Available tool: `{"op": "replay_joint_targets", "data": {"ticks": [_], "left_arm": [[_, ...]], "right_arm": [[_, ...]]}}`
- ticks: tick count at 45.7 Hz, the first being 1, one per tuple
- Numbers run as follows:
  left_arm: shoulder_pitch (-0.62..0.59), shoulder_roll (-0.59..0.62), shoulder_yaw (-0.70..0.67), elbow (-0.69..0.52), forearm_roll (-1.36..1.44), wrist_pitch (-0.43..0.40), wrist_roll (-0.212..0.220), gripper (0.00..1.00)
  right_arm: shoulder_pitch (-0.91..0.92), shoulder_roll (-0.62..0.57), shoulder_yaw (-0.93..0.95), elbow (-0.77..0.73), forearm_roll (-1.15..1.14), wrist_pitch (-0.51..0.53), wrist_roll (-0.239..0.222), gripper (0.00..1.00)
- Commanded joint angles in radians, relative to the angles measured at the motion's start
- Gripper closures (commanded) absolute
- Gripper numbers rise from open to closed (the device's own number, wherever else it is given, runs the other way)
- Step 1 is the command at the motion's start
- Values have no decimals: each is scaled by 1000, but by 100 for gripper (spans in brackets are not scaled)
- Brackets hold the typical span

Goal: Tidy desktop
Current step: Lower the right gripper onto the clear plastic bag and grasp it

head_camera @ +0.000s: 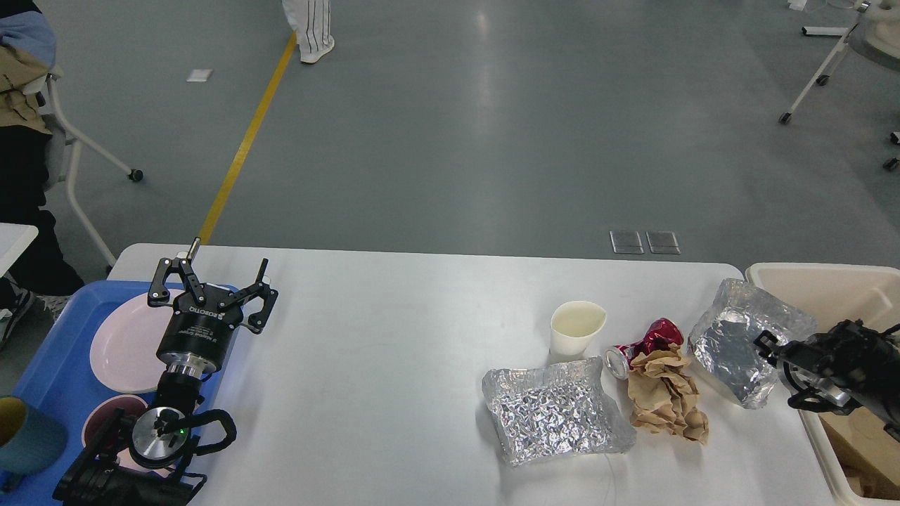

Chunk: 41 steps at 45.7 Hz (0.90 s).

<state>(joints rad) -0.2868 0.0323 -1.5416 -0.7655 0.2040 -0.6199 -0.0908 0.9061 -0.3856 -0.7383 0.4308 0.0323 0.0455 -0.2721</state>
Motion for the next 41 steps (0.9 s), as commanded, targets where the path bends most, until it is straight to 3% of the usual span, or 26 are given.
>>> {"op": "replay_joint_targets", "data": {"ticks": [1,12,18,25,30,31,34,41], "left_arm": [[0,0,0,0,0,0,-1,4],[0,0,0,0,0,0,-1,4],[0,0,0,0,0,-1,-1,4],[0,0,0,0,0,0,-1,4],[0,0,0,0,0,0,-1,4],[0,0,0,0,0,0,-1,4],[0,0,0,0,0,0,-1,4],[0,0,0,0,0,0,-1,4]], "right_arm": [[-16,10,2,-1,1,-16,1,28],[-65,54,5,-49,3,-88,2,40],[-73,59,25,-58,3,-91,4,42],[-78,59,51,-55,3,-90,4,68],[-82,57,86,-57,3,-98,4,70],[-84,57,97,-57,3,-98,2,74],[-87,54,111,-52,3,-91,-2,100],[-88,47,114,-49,3,-82,-7,100]]}}
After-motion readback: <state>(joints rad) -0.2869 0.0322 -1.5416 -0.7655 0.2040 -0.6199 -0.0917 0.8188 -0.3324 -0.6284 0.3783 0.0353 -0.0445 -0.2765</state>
